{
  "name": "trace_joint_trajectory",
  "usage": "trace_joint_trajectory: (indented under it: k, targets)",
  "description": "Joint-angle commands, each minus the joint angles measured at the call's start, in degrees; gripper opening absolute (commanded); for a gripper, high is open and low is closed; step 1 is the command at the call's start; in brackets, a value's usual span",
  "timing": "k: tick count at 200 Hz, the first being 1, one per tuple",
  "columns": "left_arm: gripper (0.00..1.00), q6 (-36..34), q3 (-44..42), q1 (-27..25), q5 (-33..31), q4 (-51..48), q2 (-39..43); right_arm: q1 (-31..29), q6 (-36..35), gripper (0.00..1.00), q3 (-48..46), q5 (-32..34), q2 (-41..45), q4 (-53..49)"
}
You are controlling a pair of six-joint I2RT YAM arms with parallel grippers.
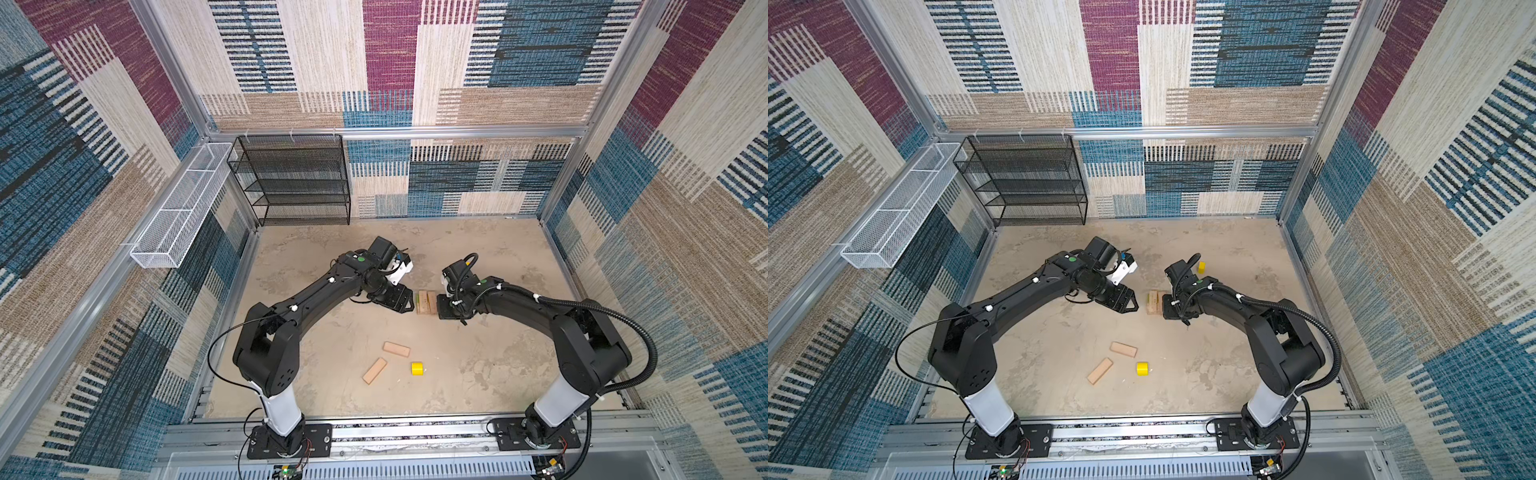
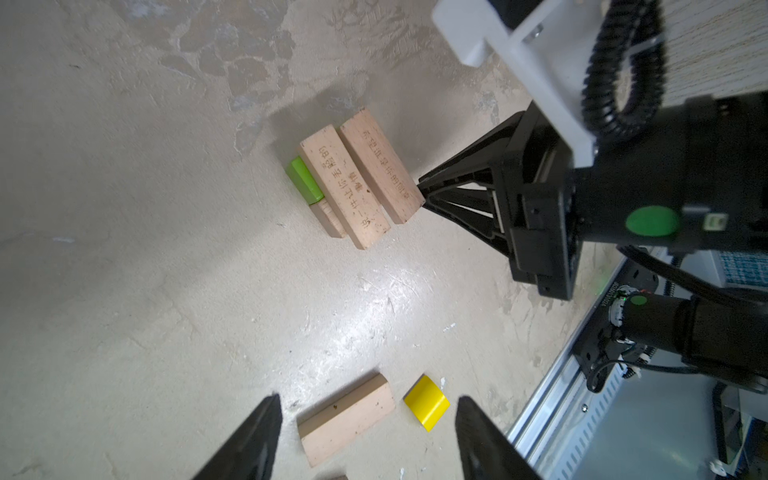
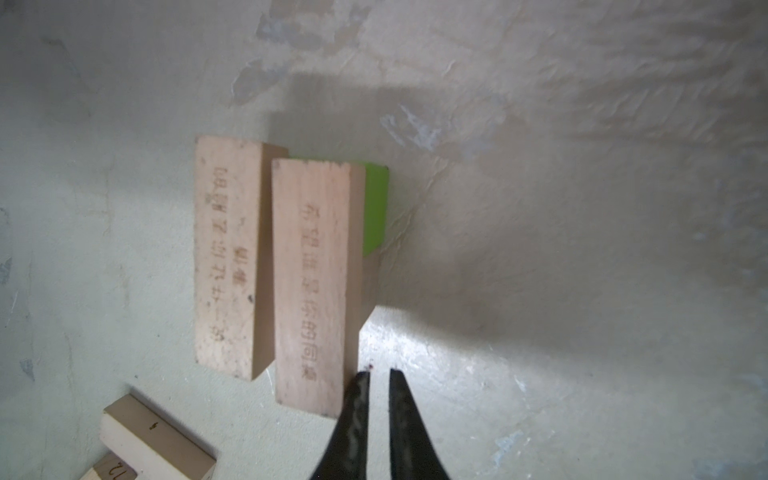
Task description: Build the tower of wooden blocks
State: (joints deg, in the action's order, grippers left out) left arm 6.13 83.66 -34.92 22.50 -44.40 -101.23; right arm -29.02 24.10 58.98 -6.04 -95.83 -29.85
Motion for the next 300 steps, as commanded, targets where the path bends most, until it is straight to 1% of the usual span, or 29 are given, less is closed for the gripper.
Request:
trace_joint_trajectory:
  k: [1, 37, 300]
  targets:
    - [0.71, 0.72, 0.27, 0.03, 0.67, -0.55, 0.19, -0.07, -0.14, 0.15, 0.53, -0.73, -0.19, 1.11]
    - [0.71, 0.86, 0.20, 0.11, 0.66, -0.59, 0.24, -0.04, -0.60, 0.15, 0.87, 0.46, -0.49, 0.60]
    - [0.71, 1.07, 0.21, 0.56, 0.92, -0.59, 0.17, 0.40, -2.76, 0.16, 5.58, 1.73, -4.01, 0.23]
